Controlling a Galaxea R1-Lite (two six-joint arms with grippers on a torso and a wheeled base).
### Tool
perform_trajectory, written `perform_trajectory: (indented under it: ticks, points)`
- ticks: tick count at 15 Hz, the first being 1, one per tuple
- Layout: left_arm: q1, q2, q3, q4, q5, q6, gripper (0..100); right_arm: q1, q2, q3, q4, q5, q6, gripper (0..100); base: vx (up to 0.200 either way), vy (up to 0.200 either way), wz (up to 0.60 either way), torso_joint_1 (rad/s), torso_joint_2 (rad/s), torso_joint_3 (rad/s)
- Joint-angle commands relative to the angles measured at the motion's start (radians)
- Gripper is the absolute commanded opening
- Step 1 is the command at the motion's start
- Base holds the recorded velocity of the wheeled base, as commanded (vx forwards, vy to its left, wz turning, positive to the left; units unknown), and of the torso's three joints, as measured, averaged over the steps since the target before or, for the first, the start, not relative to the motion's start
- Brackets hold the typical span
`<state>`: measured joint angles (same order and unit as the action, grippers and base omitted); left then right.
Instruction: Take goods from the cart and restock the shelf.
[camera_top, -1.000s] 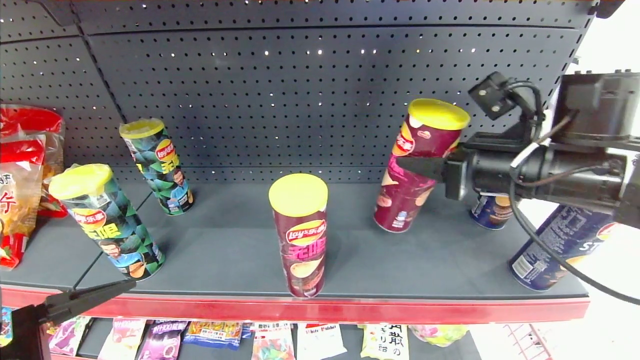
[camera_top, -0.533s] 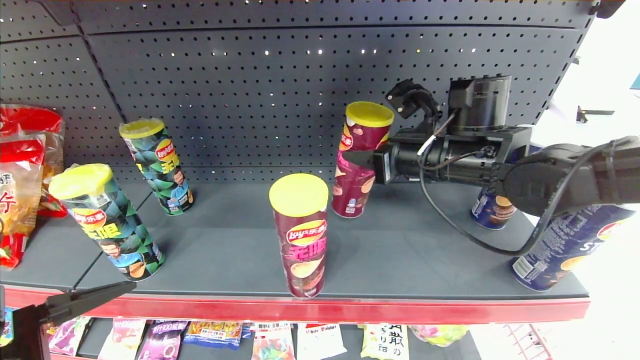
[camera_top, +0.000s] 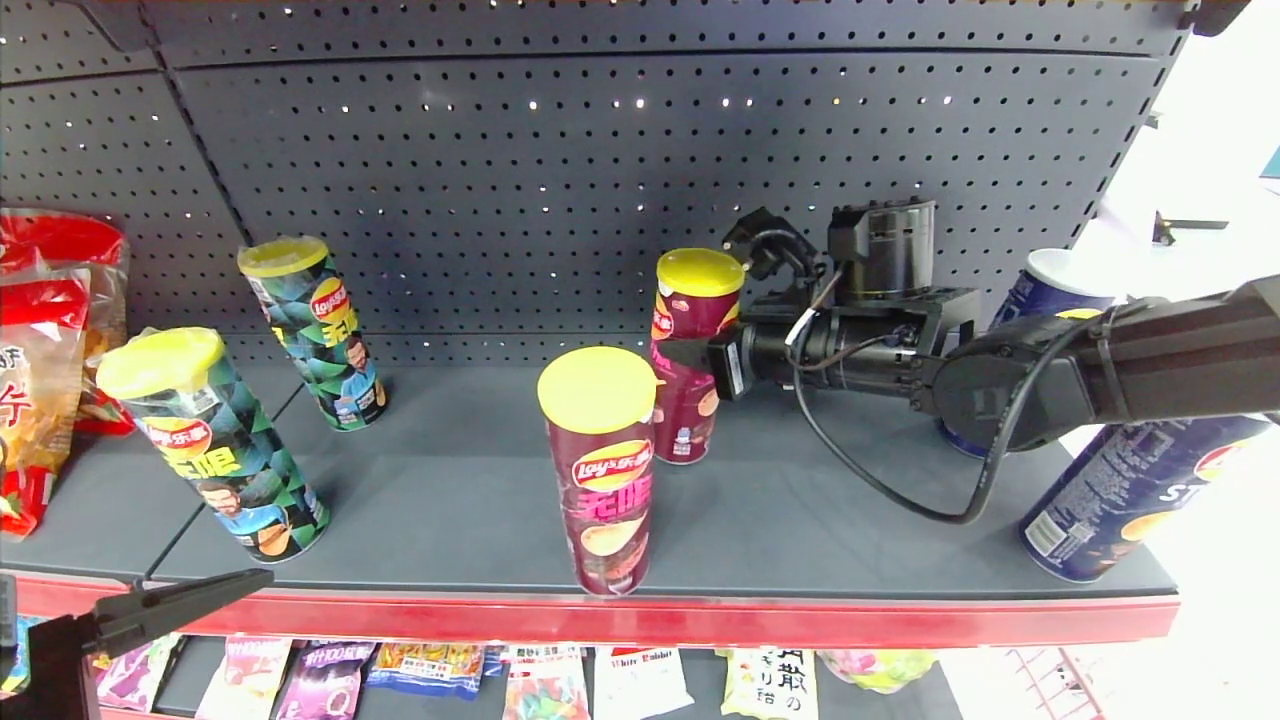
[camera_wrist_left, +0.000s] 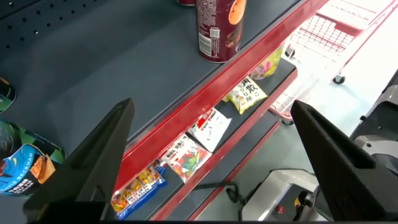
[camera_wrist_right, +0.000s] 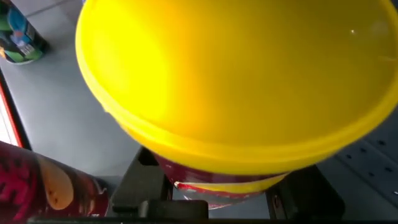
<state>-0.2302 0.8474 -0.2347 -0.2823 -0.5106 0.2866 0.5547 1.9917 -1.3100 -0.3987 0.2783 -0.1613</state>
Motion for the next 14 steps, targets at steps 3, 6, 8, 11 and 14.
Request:
perform_trajectory:
  ticks: [3, 6, 8, 11, 14]
  points:
    - [0.0, 0.001, 0.0, 0.002, -0.002, 0.0, 100, 0.008, 0.025, -0.031, 0.0, -0.01, -0.004, 0, 0.0, 0.0, 0.0, 0.0, 0.0, 0.0]
    - [0.0, -0.001, 0.0, 0.002, -0.002, 0.0, 100, 0.008, 0.036, -0.043, 0.0, -0.01, -0.004, 0, 0.0, 0.0, 0.0, 0.0, 0.0, 0.0]
    - [0.0, -0.002, 0.0, 0.0, -0.002, 0.0, 100, 0.014, 0.042, -0.043, 0.0, -0.013, -0.004, 0, 0.0, 0.0, 0.0, 0.0, 0.0, 0.0]
    - [0.0, -0.002, 0.0, 0.0, -0.002, 0.0, 100, 0.019, 0.053, -0.041, -0.009, -0.027, -0.004, 100, 0.0, 0.0, 0.0, 0.0, 0.0, 0.0]
    - [0.0, -0.004, 0.0, 0.0, -0.002, 0.0, 100, 0.022, 0.048, -0.032, -0.009, -0.027, -0.004, 100, 0.0, 0.0, 0.0, 0.0, 0.0, 0.0]
